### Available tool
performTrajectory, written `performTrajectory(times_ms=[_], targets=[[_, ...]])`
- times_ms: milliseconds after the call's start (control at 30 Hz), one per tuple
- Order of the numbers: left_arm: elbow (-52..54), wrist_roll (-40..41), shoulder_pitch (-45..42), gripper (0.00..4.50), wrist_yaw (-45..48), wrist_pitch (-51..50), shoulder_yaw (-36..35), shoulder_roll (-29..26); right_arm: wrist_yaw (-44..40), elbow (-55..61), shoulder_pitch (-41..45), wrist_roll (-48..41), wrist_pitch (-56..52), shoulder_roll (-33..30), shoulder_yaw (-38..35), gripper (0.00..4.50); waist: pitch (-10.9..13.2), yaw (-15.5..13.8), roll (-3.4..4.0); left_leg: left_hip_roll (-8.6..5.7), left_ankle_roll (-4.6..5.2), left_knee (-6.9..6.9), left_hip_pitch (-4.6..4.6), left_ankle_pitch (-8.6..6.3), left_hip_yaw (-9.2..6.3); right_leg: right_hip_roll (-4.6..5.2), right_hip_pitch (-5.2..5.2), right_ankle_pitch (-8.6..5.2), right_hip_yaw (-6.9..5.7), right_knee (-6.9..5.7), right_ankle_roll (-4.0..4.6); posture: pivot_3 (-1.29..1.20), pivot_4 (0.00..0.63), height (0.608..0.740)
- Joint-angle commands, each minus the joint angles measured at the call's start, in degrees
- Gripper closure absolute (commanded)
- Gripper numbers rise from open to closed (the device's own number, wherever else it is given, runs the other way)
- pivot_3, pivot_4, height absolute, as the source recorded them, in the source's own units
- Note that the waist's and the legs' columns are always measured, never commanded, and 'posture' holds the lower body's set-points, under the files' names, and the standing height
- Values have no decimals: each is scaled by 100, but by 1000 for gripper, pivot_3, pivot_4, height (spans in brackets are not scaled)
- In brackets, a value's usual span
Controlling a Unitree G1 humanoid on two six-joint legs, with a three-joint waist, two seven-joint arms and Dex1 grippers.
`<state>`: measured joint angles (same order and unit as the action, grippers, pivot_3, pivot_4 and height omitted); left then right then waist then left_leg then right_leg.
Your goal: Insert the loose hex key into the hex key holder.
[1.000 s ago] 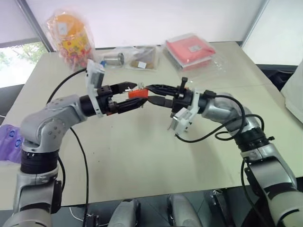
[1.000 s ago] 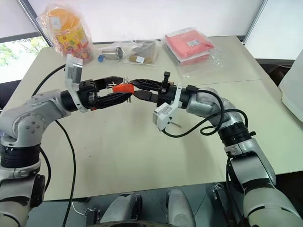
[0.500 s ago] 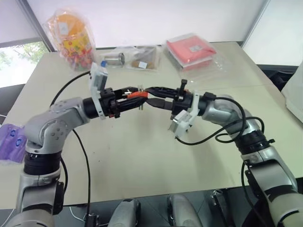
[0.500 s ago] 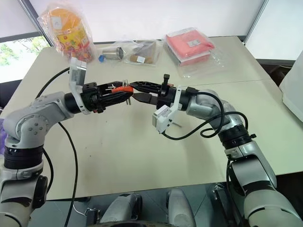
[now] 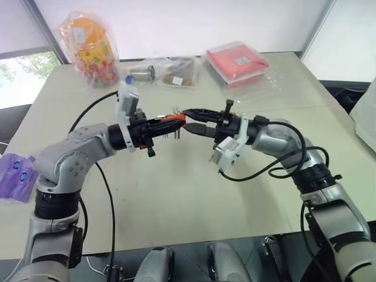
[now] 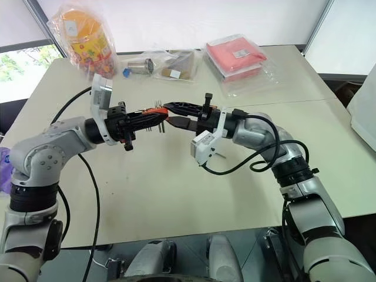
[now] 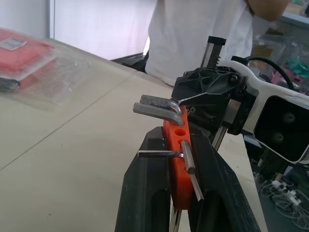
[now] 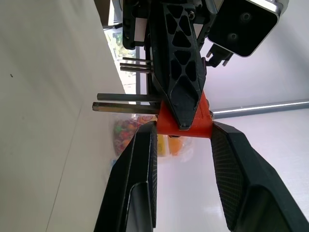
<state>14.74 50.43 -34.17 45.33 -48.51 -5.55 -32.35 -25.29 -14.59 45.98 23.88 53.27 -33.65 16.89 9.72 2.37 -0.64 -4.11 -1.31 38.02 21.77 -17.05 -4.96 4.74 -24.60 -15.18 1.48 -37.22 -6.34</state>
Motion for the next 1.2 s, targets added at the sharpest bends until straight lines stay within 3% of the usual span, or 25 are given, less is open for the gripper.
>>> performTrajectory(times_ms=[33, 167, 300, 400, 567, 667, 867, 1200], targets=[[43, -17, -45, 4500, -80, 125, -173, 3, -140, 222, -5, -39, 205, -103, 82, 2049, 0, 0, 0, 0, 0, 0, 0, 0, 0, 0, 0, 0, 0, 0, 0, 0, 150, 740], [71, -66, -7, 4500, -68, 172, -136, -12, -262, 197, -82, -37, 139, -146, 126, 31, 0, -1, 0, 0, 0, 0, 0, 0, 0, 0, 0, 0, 0, 0, 0, 0, 150, 740], [151, -187, 70, 4500, -55, 255, -111, -48, -809, 177, -324, -568, -34, -381, 302, 31, 0, -10, 0, 0, 0, 0, 0, 0, 0, 0, 1, 0, 0, 0, 0, 0, 150, 740], [241, -391, 157, 4500, -27, 416, -60, -117, -1527, 349, -654, -1542, -1136, -506, 225, 31, 0, -15, -1, 0, 0, 1, 0, 0, 0, 1, 4, 0, 0, 2, 0, 0, 150, 740], [343, -636, 365, 4500, -95, 652, -59, -136, -3037, 1802, -1147, -3505, -6157, -1009, -53, 31, 0, -58, 0, 2, 1, 7, 2, 0, -4, 4, 6, 0, 0, 0, 0, 0, 150, 740], [349, -715, 488, 4500, -128, 726, -58, -120, -3180, 2452, -1072, -4249, -8554, -1158, -121, 31, 0, -105, 0, 2, 7, 7, 2, -4, -4, 17, 5, 0, 0, 2, 0, 0, 150, 740], [459, -788, 596, 4500, -177, 779, -36, -110, -2738, 2163, -937, -3720, -9619, -885, 165, 31, 0, -191, 0, -4, 30, 10, 5, -16, -6, 26, 6, 0, -2, 2, 0, 0, 150, 740], [643, -769, 685, 4500, -310, 716, -85, -130, -2583, 1188, -727, -2999, -9255, -521, 376, 31, 0, -170, -1, -5, 9, 14, 12, -5, -3, 25, 1, 0, -6, 3, -1, 0, 150, 740]])
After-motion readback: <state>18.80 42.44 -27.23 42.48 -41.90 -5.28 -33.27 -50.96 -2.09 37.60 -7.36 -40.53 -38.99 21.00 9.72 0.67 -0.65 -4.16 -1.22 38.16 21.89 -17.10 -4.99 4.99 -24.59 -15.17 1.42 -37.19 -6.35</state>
